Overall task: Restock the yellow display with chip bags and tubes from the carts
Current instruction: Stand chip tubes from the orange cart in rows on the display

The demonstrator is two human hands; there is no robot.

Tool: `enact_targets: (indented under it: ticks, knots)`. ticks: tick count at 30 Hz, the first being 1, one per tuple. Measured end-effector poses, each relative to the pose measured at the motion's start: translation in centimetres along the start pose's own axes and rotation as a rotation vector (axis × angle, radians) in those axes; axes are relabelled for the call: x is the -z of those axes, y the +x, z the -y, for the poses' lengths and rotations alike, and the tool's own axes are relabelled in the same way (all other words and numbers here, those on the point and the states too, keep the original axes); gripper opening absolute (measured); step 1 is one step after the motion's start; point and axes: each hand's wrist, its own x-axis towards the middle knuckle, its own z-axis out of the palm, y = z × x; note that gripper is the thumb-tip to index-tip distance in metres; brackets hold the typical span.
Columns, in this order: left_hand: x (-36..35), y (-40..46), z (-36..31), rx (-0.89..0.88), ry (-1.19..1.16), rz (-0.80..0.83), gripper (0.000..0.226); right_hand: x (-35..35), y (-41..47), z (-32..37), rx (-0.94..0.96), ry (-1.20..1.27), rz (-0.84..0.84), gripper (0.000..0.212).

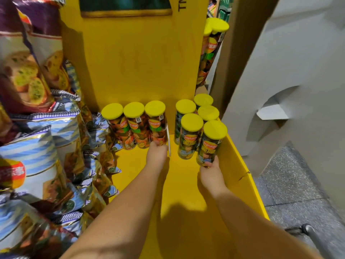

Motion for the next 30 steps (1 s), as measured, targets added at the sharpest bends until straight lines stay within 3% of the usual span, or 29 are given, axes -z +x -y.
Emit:
enact_targets:
  ticks: [2,4,11,20,30]
  knots:
    - [0.0,-2.1,-0.3,0.011,-0.017,-0.020,0.023,1.1,-1.3,0.4,-0.031,-0.050,0.082,0.072]
    - [0.0,-5.0,-0.9,0.008,-0.022,-0.019,0.026,2.7,-3.2,1.0,-0.049,-0.096,0.113,0.068]
    - [-1.2,-17.7,-4.1,-0.171,-0.027,-0.001,0.027,8.2,-13.5,3.6,-0.068,0.166,0.065,0.025]
    - [-7.2,-33.2,-3.6,-0.370,0.178,0.385,0.011,20.0,-26.8,-1.0,0.035,0.340,-0.131,0.014]
    - [-20.1,-48.3,4.0,-0.352,0.391,0.811,0.008,35.7,-37.5,-17.7,-0.120,0.336,-0.346,0.015]
